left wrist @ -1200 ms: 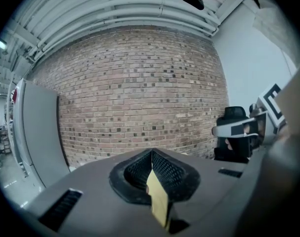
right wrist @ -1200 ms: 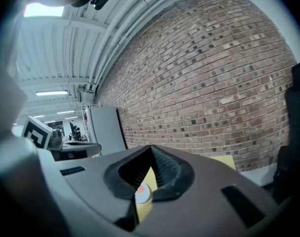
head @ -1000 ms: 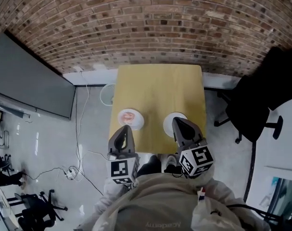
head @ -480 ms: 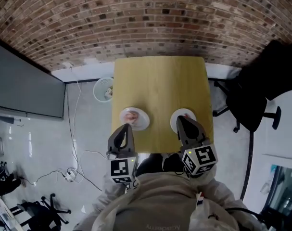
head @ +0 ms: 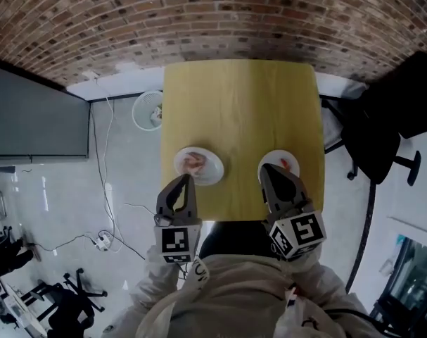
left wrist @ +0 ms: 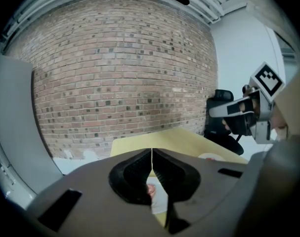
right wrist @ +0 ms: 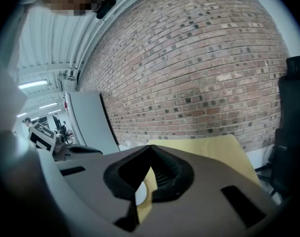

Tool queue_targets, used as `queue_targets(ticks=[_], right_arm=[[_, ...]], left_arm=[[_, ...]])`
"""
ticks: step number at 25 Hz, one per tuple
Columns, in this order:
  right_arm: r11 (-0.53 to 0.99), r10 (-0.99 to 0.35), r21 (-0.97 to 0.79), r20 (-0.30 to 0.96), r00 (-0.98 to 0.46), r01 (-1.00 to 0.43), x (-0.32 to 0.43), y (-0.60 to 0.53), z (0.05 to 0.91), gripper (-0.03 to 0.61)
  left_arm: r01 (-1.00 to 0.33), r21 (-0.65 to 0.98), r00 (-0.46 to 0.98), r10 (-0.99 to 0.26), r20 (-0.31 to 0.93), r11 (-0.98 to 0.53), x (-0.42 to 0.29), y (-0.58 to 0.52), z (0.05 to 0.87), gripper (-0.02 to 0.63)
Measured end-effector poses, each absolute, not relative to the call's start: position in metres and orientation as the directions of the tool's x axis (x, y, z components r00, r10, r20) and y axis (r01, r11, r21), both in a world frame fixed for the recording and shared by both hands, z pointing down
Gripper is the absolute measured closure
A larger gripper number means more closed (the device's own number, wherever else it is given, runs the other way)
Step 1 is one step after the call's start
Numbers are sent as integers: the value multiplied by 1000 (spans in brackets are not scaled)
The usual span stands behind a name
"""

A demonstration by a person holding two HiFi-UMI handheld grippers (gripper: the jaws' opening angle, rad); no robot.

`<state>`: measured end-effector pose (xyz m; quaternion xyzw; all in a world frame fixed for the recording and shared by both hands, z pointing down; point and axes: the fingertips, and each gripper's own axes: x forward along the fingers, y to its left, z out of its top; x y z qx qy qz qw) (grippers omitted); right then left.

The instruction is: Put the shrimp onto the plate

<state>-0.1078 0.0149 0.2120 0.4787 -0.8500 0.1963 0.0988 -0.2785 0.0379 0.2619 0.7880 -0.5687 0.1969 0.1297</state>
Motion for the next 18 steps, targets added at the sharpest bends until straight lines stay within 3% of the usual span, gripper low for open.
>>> queue_targets(ticks=[6, 18], right_arm=[[467, -752, -261, 385, -534, -845, -103, -1, 254, 554], [428, -744, -301, 417, -522, -852, -88, 8, 311, 554]], left_arm=[[-943, -1, 273, -772, 575, -334, -279, 30, 332, 601], [-921, -36, 284, -731, 621, -388, -272, 21, 390, 600]])
